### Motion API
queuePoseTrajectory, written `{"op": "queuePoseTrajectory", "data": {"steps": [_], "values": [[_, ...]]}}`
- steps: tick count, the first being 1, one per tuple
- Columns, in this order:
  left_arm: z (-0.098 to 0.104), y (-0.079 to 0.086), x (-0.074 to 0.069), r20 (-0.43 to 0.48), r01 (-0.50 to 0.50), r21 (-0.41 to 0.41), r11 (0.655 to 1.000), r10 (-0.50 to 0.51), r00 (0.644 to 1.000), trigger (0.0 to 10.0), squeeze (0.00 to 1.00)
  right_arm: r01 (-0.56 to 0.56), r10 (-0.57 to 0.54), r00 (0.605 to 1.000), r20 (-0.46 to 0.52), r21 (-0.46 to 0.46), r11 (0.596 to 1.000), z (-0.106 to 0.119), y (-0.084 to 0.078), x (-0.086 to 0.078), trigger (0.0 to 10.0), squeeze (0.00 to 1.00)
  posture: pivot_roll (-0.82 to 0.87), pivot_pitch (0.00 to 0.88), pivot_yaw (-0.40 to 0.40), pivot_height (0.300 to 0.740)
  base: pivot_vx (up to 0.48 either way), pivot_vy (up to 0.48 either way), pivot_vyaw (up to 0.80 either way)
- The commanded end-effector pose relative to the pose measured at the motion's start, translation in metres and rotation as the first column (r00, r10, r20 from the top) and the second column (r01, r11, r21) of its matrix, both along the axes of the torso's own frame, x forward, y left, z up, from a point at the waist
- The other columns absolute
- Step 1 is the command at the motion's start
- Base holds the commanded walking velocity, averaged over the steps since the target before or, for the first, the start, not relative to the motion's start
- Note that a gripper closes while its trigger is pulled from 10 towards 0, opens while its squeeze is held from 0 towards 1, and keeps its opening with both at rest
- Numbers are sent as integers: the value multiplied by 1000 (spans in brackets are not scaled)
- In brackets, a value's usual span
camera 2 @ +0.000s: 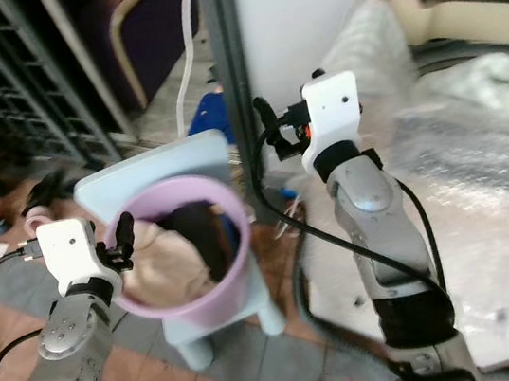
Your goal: Clothes washing
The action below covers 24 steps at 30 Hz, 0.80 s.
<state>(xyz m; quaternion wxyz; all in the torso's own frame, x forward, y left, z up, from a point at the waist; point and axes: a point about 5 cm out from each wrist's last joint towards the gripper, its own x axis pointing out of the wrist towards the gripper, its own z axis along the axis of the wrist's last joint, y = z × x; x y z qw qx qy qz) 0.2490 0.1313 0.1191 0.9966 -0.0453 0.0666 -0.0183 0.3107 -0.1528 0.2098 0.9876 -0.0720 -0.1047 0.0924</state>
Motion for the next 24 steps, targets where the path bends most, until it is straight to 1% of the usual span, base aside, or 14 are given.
{"op": "queuePoseTrajectory", "data": {"steps": [1, 8, 9, 11, 13, 15, 16, 17, 19, 20, 22, 24], "values": [[0, 10, -1, 1, -34, 17, 999, 34, 999, 10000, 0, -43, 43, 999, 12, 0, 999, 4, 13, 0, 10000, 0, -22, 47, 64, 740, 262, 0, 0], [-1, 9, -1, -3, -27, 12, 1000, 27, 1000, 10000, 0, -86, 87, 996, 8, -67, 994, 2, 17, -1, 10000, 0, -20, 48, 61, 740, 35, 0, 0], [-1, 9, -1, -4, -26, 11, 1000, 26, 1000, 10000, 0, -91, 92, 996, 5, -85, 992, 2, 17, 0, 10000, 0, -20, 48, 61, 740, 0, 0, 0], [-1, 8, -1, -9, -28, 12, 1000, 28, 1000, 10000, 0, -68, 66, 998, -17, -85, 994, 3, 14, 9, 10000, 0, -17, 54, 56, 740, 0, 0, 0], [-2, 8, -2, -15, -26, 21, 999, 26, 1000, 10000, 0, -19, 16, 997, -80, -37, 999, 4, 8, 22, 10000, 0, -19, 56, 49, 740, 0, 0, 0], [-3, 6, -2, -19, -24, 22, 999, 25, 1000, 10000, 0, -7, -7, 992, -127, -110, 994, 3, 5, 34, 10000, 0, -21, 56, 39, 740, 0, 0, 0], [-4, 5, -3, -30, -18, 16, 1000, 18, 999, 10000, 0, -3, -20, 989, -144, -163, 987, 5, 1, 41, 10000, 0, -23, 56, 32, 740, 0, 0, 0], [-5, 4, -3, -32, -17, 13, 1000, 18, 999, 10000, 0, 9, -40, 985, -166, -183, 983, 5, -4, 46, 10000, 0, -25, 57, 19, 740, 0, 0, 0], [-5, 4, -3, -32, -17, 13, 1000, 18, 999, 10000, 0, 9, -40, 985, -166, -183, 983, 5, -4, 46, 10000, 0, -25, 57, 19, 740, 0, 0, 0], [-5, 3, -3, -33, -19, 11, 1000, 19, 999, 10000, 0, 16, -56, 980, -191, -204, 979, 6, -10, 52, 10000, 0, -26, 57, 16, 740, 0, 0, 0], [-5, 2, -3, -33, -28, 5, 1000, 28, 999, 10000, 0, 47, -107, 964, -244, -240, 970, 8, -27, 62, 10000, 0, -30, 57, 6, 740, 0, 0, 0], [-7, 1, -5, -41, -32, 2, 999, 32, 999, 10000, 0, 76, -142, 946, -293, -224, 972, 9, -39, 68, 10000, 0, -36, 56, -1, 740, 0, 0, 0]]}}
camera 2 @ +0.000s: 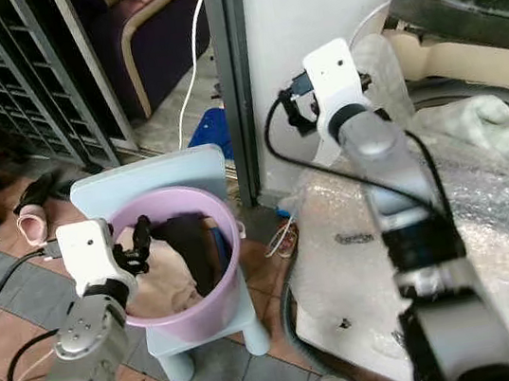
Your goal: Clothes washing
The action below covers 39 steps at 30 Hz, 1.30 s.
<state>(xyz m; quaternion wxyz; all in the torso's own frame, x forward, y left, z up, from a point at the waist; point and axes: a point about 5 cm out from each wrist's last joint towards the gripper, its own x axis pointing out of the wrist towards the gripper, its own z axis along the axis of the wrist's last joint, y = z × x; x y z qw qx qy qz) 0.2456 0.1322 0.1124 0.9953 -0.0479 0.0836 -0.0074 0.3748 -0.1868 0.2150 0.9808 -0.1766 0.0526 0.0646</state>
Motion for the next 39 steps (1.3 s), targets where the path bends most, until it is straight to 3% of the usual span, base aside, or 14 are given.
{"op": "queuePoseTrajectory", "data": {"steps": [1, 6, 7, 8, 9, 16, 39], "values": [[-3, -2, -3, -16, -13, 2, 1000, 13, 1000, 10000, 0, 72, -70, 994, -81, 24, 997, 2, -16, 9, 10000, 0, -38, 53, -9, 740, 0, 0, 0], [-4, -2, -2, -21, -17, 3, 1000, 17, 1000, 10000, 0, 128, -122, 981, -152, 33, 991, -4, -27, 14, 10000, 0, -35, 50, -13, 740, 0, 0, 0], [-4, -2, -2, -21, -17, 3, 1000, 17, 1000, 10000, 0, 134, -123, 978, -171, 56, 989, -6, -27, 14, 6902, 0, -35, 49, -14, 740, 0, 0, 0], [-4, -2, -2, -21, -17, 3, 1000, 17, 1000, 10000, 0, 134, -123, 978, -171, 56, 989, -6, -27, 14, 6902, 0, -35, 49, -14, 740, 0, 0, 0], [-5, -2, -2, -24, -16, 4, 1000, 16, 1000, 10000, 0, 134, -114, 972, -206, 86, 987, -12, -25, 13, 0, 0, -35, 49, -14, 740, 0, 0, 0], [-7, -6, -3, -34, -3, -3, 1000, 3, 999, 10000, 0, 140, -102, 956, -276, 121, 983, -26, -25, 11, 0, 0, -37, 41, -8, 740, 0, 0, 0], [-8, -5, -4, -45, 1, 8, 1000, 0, 999, 10000, 0, 171, -98, 948, -304, 223, 960, -37, -19, 8, 0, 0, -22, 39, 1, 740, 0, 0, 0]]}}
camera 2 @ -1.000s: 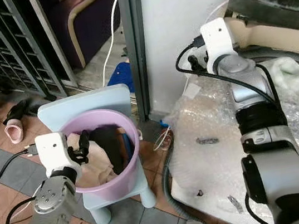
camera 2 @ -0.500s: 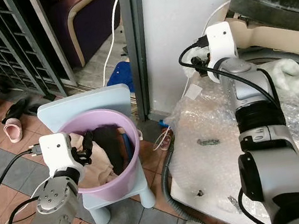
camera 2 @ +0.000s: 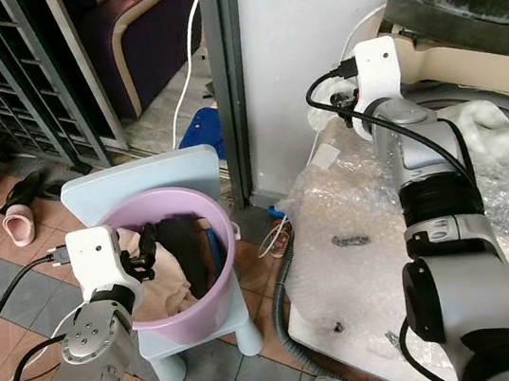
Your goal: Clothes washing
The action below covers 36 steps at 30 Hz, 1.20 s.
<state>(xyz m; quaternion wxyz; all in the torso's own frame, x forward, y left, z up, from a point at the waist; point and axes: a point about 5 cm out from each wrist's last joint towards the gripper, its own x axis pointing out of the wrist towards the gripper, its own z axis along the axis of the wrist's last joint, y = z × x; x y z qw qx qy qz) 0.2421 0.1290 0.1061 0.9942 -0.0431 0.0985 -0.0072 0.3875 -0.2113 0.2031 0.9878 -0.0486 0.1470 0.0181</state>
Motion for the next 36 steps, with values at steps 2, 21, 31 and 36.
{"op": "queuePoseTrajectory", "data": {"steps": [2, 21, 31, 36], "values": [[-2, -2, 1, -17, -1, 0, 1000, 1, 1000, 10000, 0, 19, -16, 994, -106, 26, 999, -26, 4, -5, 0, 0, -22, 39, 1, 740, 0, 0, 0], [-3, 1, 2, -22, -17, 24, 1000, 17, 1000, 10000, 0, 420, -460, 881, 112, 260, 869, 9, -35, -15, 0, 0, -14, 35, 15, 740, 0, 0, 0], [-1, 1, 8, -15, -15, 34, 999, 15, 1000, 10000, 0, 593, -608, 773, 182, 136, 794, 11, -85, -42, 0, 0, -29, 40, 31, 740, 0, 0, 0], [-1, 1, 9, -13, -18, 38, 999, 19, 1000, 10000, 0, 678, -666, 715, 211, 22, 735, 7, -112, -64, 3608, 0, -32, 38, 34, 740, 0, 0, 0]]}}
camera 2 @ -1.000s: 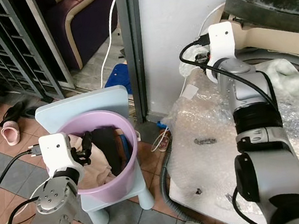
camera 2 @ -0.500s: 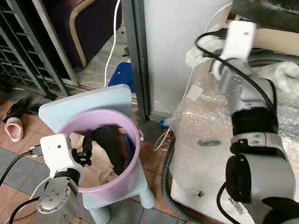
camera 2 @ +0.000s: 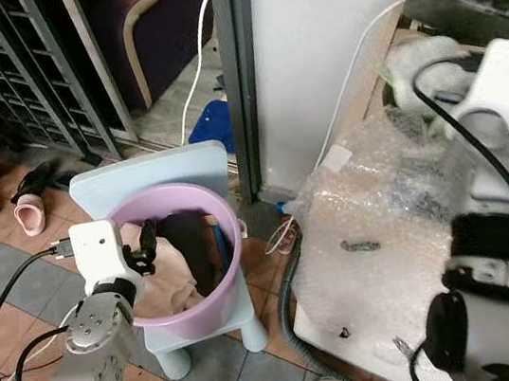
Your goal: Clothes washing
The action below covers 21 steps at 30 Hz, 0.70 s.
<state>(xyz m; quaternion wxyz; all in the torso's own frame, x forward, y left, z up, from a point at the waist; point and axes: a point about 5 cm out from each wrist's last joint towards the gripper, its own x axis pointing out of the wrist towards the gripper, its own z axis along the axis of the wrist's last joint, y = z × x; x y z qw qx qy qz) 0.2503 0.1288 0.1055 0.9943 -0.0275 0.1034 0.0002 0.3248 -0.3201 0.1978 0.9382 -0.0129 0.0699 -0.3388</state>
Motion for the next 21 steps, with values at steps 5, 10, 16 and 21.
{"op": "queuePoseTrajectory", "data": {"steps": [5, 10, 16, 21], "values": [[-2, 1, 2, -8, -6, 7, 1000, 6, 1000, 10000, 0, -1, 9, 999, 50, -165, 986, 20, -1, -12, 10000, 1000, -39, 35, 38, 740, 0, 0, 0], [-1, 0, 3, -6, -22, -3, 1000, 22, 1000, 10000, 0, -186, 224, 966, 130, -257, 948, 35, 40, -1, 10000, 1000, -36, 35, 36, 740, 0, 0, 0], [0, 3, 3, -2, -56, 3, 998, 56, 998, 10000, 0, -372, 453, 873, 177, -357, 857, 43, 87, -1, 10000, 1000, -27, 35, 26, 740, 0, 0, 0], [8, 1, 4, 57, -46, 15, 999, 45, 997, 10000, 0, -512, 617, 759, 210, -392, 764, 45, 128, -6, 10000, 1000, -27, 40, 27, 740, 0, 0, 0]]}}
